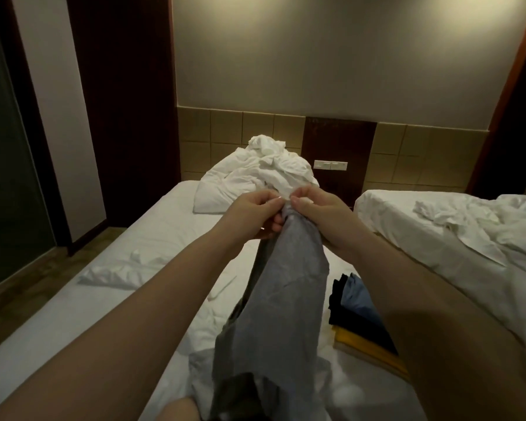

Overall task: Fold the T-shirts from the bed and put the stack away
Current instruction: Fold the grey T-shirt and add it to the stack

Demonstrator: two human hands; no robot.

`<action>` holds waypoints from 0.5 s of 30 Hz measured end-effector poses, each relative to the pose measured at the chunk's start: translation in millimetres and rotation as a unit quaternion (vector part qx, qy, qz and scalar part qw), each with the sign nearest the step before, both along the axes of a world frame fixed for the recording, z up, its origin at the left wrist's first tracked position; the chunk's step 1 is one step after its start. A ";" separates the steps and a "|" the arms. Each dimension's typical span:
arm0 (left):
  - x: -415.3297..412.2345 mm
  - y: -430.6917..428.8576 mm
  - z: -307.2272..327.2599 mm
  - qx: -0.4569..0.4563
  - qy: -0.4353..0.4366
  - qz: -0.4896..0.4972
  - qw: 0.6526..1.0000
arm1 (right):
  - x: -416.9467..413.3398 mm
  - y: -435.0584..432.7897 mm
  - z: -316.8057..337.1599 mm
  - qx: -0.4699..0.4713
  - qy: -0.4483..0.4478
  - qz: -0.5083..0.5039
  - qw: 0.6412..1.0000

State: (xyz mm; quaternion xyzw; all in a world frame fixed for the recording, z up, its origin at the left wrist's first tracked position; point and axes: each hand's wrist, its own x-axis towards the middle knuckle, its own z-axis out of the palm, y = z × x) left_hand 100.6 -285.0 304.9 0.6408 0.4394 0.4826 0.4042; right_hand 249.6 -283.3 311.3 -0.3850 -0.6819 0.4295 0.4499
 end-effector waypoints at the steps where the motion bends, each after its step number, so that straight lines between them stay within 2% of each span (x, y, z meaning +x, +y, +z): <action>1: -0.7 1.8 -3.6 0.010 0.015 0.008 1.000 | 0.9 1.8 -4.0 0.010 -0.019 -0.012 1.000; 6: -3.3 13.6 -14.0 0.132 0.126 0.099 0.978 | 4.7 14.6 -19.6 0.058 -0.189 -0.057 0.979; 11: -6.1 27.0 8.1 0.188 0.250 0.144 0.939 | 7.9 41.2 -10.1 0.123 -0.184 -0.114 0.969; 13: -8.5 34.8 27.0 0.184 0.257 0.141 0.938 | 7.7 56.1 4.7 0.169 -0.216 -0.156 0.949; 15: -11.4 39.6 50.5 0.151 0.239 0.116 0.952 | 5.4 69.0 24.4 0.220 -0.223 -0.170 0.934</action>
